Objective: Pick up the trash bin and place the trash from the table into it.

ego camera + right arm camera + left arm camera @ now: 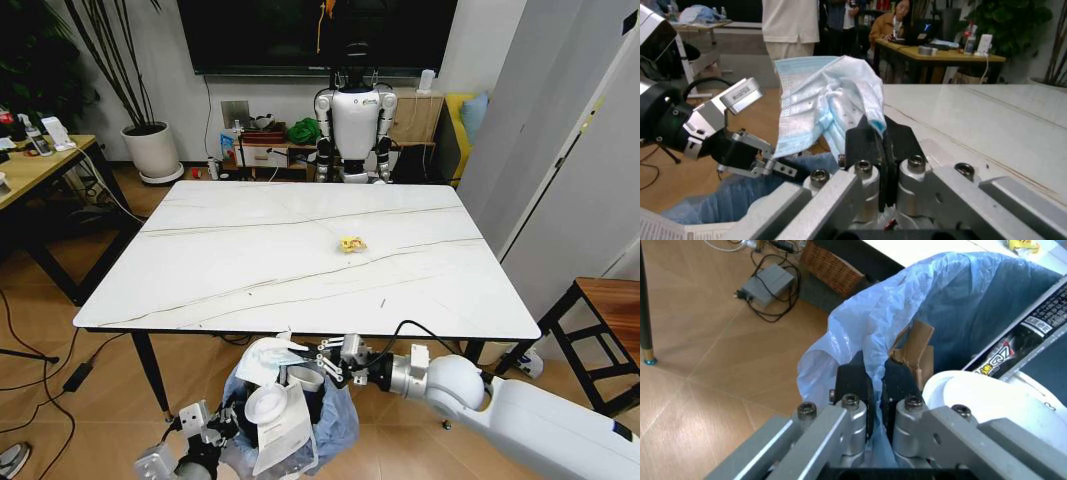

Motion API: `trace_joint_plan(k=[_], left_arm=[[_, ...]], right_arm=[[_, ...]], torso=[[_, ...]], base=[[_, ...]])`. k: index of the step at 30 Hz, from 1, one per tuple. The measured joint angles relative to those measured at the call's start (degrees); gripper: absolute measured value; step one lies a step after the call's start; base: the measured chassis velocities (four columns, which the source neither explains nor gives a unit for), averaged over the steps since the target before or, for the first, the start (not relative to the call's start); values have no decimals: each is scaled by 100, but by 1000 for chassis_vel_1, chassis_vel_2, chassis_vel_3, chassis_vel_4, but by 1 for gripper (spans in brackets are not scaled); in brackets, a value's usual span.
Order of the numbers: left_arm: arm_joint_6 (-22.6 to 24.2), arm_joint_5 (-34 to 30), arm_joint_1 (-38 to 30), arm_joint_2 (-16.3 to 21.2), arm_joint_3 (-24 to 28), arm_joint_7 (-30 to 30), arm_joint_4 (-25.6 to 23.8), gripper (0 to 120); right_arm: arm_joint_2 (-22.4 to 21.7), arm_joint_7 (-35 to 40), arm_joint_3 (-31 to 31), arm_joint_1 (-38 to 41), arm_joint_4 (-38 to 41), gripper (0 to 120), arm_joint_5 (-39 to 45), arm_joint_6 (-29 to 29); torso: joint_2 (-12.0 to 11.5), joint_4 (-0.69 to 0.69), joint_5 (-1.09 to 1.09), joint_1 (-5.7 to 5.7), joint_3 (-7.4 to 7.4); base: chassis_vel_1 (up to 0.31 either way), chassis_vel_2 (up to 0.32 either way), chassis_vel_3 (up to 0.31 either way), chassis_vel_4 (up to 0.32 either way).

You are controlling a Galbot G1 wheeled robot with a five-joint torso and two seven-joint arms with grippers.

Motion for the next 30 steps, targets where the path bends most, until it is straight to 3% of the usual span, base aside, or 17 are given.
trace_joint_plan(k=[6,11,17,21,23,25,30], left_arm=[[9,-43,3,21,-32,-8,-29,0],[15,-49,8,22,-32,-26,-47,0],[22,-72,12,33,-32,-53,-56,0],[23,-77,12,45,-32,-57,-60,0],[24,-83,20,59,-42,-60,-87,0],[24,-83,26,63,-45,-60,-89,0],[24,-75,98,84,-76,-61,-143,0]], right_arm=[[156,-96,-143,53,-232,0,-78,77],[214,-208,-137,-32,-507,14,-226,143],[39,-410,80,-166,-619,41,-279,188],[-39,-448,146,-200,-622,52,-284,223],[-152,-479,256,-283,-593,63,-291,273],[-191,-483,290,-304,-573,65,-289,288],[-513,-534,708,-384,-289,86,-20,317]], torso=[[0,0,0,0,0],[0,0,1,0,0],[0,-1,1,0,0],[1,0,1,0,0],[1,-1,2,0,0],[1,-1,1,0,0],[1,-1,1,0,0]], base=[[0,0,0,0],[0,0,0,0],[0,0,0,0],[0,0,0,0],[0,0,0,0],[0,0,0,0],[0,0,0,0]])
